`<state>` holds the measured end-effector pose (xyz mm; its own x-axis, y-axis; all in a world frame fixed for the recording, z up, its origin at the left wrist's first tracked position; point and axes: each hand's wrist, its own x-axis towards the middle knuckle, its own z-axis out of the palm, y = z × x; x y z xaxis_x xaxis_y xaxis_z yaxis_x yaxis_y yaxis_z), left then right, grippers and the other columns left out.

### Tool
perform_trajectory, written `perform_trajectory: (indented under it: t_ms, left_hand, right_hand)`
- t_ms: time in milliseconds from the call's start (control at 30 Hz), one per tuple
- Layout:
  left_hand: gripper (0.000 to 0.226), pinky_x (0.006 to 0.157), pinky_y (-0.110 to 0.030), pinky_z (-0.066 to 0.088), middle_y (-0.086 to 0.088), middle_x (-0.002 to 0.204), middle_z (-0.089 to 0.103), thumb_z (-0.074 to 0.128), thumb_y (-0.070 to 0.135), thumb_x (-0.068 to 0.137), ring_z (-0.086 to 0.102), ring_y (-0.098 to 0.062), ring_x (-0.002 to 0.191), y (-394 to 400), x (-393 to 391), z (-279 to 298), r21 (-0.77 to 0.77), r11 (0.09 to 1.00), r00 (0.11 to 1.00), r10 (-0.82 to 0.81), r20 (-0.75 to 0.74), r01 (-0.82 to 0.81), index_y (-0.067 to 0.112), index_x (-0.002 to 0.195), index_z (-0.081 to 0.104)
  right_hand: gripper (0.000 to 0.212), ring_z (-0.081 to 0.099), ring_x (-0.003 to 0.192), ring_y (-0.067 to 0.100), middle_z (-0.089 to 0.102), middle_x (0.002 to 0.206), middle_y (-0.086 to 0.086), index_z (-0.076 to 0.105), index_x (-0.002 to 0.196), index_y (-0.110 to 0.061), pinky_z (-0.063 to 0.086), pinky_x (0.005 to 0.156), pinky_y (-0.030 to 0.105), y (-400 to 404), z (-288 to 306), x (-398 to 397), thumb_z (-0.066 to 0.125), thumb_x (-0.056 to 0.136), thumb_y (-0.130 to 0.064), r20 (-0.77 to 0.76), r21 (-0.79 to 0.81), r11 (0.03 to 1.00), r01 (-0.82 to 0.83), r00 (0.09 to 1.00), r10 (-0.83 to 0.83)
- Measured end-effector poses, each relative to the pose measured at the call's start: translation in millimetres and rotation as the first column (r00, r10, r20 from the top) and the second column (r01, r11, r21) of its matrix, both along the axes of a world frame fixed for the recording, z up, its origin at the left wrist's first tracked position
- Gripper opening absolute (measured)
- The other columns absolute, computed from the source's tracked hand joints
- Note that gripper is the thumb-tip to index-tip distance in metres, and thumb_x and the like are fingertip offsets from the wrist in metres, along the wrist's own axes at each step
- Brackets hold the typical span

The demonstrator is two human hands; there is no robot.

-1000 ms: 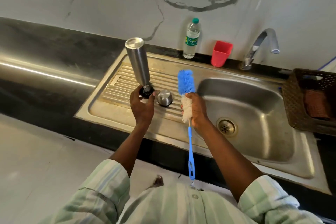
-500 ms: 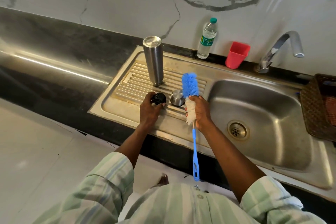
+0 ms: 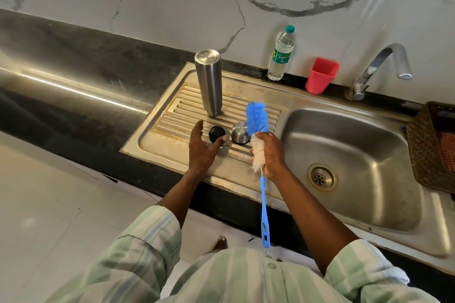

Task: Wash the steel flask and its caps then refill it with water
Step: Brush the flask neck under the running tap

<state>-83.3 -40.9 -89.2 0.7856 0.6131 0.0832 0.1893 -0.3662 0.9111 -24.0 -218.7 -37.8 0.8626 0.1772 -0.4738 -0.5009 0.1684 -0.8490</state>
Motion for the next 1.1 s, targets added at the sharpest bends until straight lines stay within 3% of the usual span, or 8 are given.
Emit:
perform_trajectory:
  t_ms: [200,300,400,467,567,667,833,1100]
  left_hand:
    - [0.063,0.094,-0.042,0.051,-0.006,0.125,0.053,0.075,0.036,0.086,0.052,-0.017,0.113,9.1,26.6,36.7,0.042,0.979,0.960,0.186,0.210,-0.199,0.011,0.136,0.046]
    - [0.082,0.103,-0.044,0.047,-0.007,0.139,0.047,0.080,0.038,0.080,0.048,-0.021,0.124,20.7,49.9,52.9,0.014,0.990,0.987,0.138,0.087,-0.139,0.012,0.145,0.037]
    - [0.106,0.120,-0.048,0.027,-0.012,0.160,0.025,0.083,0.042,0.076,0.026,-0.028,0.147,28.0,66.0,60.6,0.058,0.996,0.998,0.063,-0.009,-0.063,0.013,0.156,0.019]
    - [0.112,0.120,-0.045,0.019,-0.012,0.163,0.018,0.083,0.043,0.075,0.017,-0.028,0.150,30.2,74.8,64.4,0.056,0.998,0.998,0.040,-0.043,-0.038,0.013,0.157,0.013]
    - [0.107,0.116,-0.051,0.034,-0.010,0.153,0.036,0.088,0.037,0.069,0.035,-0.028,0.142,34.7,89.5,68.5,-0.029,1.000,1.000,0.011,-0.024,-0.011,0.017,0.152,0.023]
    - [0.092,0.107,-0.050,0.045,-0.008,0.139,0.050,0.088,0.027,0.070,0.050,-0.026,0.129,38.2,99.3,71.7,-0.064,0.998,1.000,-0.012,-0.001,0.012,0.016,0.142,0.032]
    - [0.077,0.098,-0.039,0.049,-0.010,0.131,0.055,0.083,0.024,0.077,0.055,-0.026,0.119,41.4,109.3,72.7,-0.124,0.992,1.000,-0.003,-0.008,0.002,0.013,0.137,0.037]
    - [0.068,0.097,-0.038,0.053,-0.003,0.124,0.063,0.086,0.031,0.073,0.062,-0.020,0.111,39.0,105.4,70.0,-0.256,0.967,0.993,0.041,0.113,-0.010,0.017,0.129,0.049]
  right_hand:
    - [0.007,0.050,0.053,0.018,0.057,0.072,0.010,0.062,0.093,-0.010,0.039,0.048,0.028,1.0,8.8,8.9,0.060,0.088,-0.015,0.035,0.038,0.999,0.005,0.999,-0.007]
    - [0.016,0.051,0.057,0.018,0.058,0.075,0.009,0.062,0.102,-0.010,0.040,0.048,0.026,2.9,13.1,16.5,0.060,0.088,-0.018,0.016,0.074,0.997,0.008,1.000,-0.009]
    - [0.021,0.055,0.061,0.018,0.060,0.078,0.008,0.062,0.105,-0.009,0.043,0.050,0.025,3.1,15.6,21.8,0.061,0.087,-0.020,0.010,0.070,0.998,0.003,1.000,-0.003]
    - [0.027,0.057,0.064,0.018,0.062,0.078,0.006,0.062,0.104,-0.010,0.044,0.053,0.027,4.1,18.2,23.2,0.065,0.080,-0.024,0.015,0.070,0.998,0.000,1.000,-0.001]
    - [0.035,0.056,0.059,0.015,0.062,0.072,0.003,0.063,0.098,-0.013,0.043,0.053,0.027,5.8,20.8,22.9,0.066,0.067,-0.030,0.011,0.096,0.995,-0.003,1.000,0.002]
    - [0.032,0.056,0.057,0.015,0.062,0.069,0.002,0.062,0.098,-0.014,0.043,0.051,0.026,4.6,20.3,22.3,0.067,0.071,-0.029,0.010,0.107,0.994,0.015,1.000,-0.016]
    - [0.006,0.050,0.044,0.011,0.056,0.056,-0.002,0.057,0.091,-0.012,0.039,0.042,0.021,-3.8,18.0,19.3,0.056,0.092,-0.018,0.006,0.141,0.989,0.040,0.999,-0.042]
    - [0.021,0.053,0.052,0.015,0.055,0.068,0.007,0.059,0.098,-0.006,0.043,0.046,0.026,-23.3,25.9,12.6,0.061,0.086,-0.024,0.046,0.125,0.990,0.063,0.997,-0.069]
